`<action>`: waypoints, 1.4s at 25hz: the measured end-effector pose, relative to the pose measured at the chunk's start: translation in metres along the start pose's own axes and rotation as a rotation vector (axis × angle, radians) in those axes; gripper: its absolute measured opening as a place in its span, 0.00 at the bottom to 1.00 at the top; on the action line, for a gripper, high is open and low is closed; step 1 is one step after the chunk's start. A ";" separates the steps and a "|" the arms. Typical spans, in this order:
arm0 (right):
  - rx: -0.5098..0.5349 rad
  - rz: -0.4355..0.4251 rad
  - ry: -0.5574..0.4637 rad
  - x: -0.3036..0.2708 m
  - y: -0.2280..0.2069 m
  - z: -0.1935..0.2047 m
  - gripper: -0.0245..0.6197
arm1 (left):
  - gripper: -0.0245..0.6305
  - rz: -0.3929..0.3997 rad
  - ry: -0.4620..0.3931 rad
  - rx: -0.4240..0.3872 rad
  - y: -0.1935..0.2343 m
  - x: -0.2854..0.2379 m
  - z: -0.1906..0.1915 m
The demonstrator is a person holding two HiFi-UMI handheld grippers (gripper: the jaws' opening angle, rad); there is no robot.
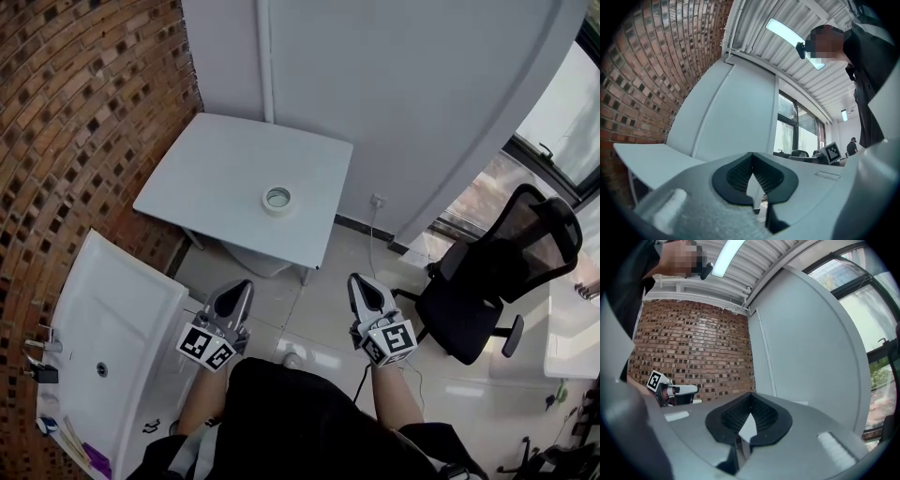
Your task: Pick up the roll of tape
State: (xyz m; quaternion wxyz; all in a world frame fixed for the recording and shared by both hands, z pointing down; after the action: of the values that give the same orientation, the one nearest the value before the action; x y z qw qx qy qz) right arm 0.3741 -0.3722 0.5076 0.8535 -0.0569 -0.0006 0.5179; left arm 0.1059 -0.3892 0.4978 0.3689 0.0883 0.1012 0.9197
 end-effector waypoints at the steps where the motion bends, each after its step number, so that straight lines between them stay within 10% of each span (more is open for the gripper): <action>1: -0.009 0.006 0.003 -0.002 -0.003 0.001 0.05 | 0.04 0.000 0.002 -0.001 0.002 0.000 0.000; 35: 0.048 -0.126 0.097 -0.222 -0.008 0.001 0.05 | 0.04 0.068 0.018 0.006 0.194 -0.085 -0.026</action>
State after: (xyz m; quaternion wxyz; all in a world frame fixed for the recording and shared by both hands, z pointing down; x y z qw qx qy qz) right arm 0.2784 -0.5718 0.5221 0.8847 -0.0612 0.0494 0.4595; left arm 0.0318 -0.5889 0.5141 0.3360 0.0847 0.1040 0.9323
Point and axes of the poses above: the fingertips, and each gripper's own axes: x backward along the fingers, y to its left, z out of its underside, the point moved 4 cm from there along x, backward along the fingers, and after that the axes turned 2 degrees about y, right-handed, at the moved point
